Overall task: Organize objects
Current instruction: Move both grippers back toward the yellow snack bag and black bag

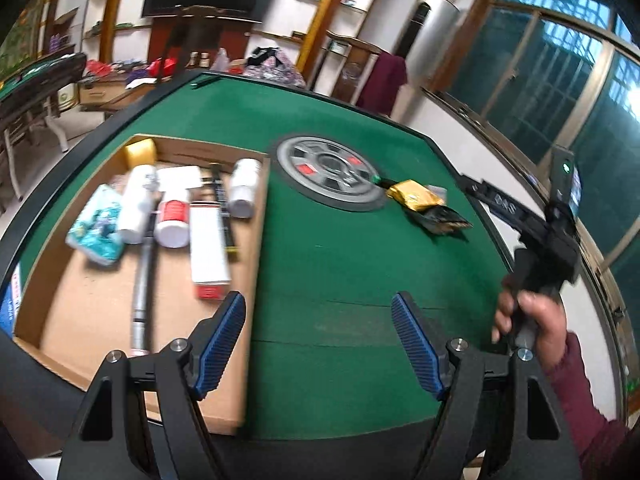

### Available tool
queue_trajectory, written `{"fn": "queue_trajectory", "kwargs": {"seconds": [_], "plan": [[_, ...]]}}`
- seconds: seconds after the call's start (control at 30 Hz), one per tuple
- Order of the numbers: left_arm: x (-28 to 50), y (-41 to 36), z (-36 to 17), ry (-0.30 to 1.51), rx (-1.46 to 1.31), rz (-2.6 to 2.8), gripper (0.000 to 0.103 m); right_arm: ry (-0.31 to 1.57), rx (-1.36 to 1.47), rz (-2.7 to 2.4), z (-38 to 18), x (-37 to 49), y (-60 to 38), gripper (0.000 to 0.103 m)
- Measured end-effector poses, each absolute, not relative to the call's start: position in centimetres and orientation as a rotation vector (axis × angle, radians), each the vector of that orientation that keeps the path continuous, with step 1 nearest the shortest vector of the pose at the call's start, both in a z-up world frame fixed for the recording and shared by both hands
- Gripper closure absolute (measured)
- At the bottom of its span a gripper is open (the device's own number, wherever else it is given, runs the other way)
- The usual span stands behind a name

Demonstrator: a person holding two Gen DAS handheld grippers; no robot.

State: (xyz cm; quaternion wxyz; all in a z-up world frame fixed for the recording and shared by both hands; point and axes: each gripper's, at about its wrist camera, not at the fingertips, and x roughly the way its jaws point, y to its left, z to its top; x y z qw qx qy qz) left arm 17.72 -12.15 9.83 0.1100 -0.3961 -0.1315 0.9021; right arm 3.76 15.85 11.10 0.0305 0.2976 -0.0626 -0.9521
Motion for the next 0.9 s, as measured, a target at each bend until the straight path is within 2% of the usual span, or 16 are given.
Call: {"fn": "queue_trajectory", "kwargs": {"seconds": [0.13, 0.27, 0.43, 0.9], "plan": [[17.5, -9.7, 10.2, -0.32, -1.19, 2.67, 0.028, -0.273, 0.868, -2.977, 11.4, 2.5, 19.6, 0.01], [17.8, -8.8, 11.2, -0.285, -1.189, 2.725, 0.028, -0.436, 0.759, -3.052, 10.5, 3.6, 23.2, 0.009], [18.5, -9.0, 12.4, -0.317, -1.167, 2.794, 0.028, -0.671, 0.857, -3.02, 9.3, 3.3, 26.6, 0.009], [18.2, -11.2, 10.2, -0.394, -1.198, 2.718, 0.025, -0.535, 0.92, -3.092, 8.4, 2.7, 25.1, 0.009]]}}
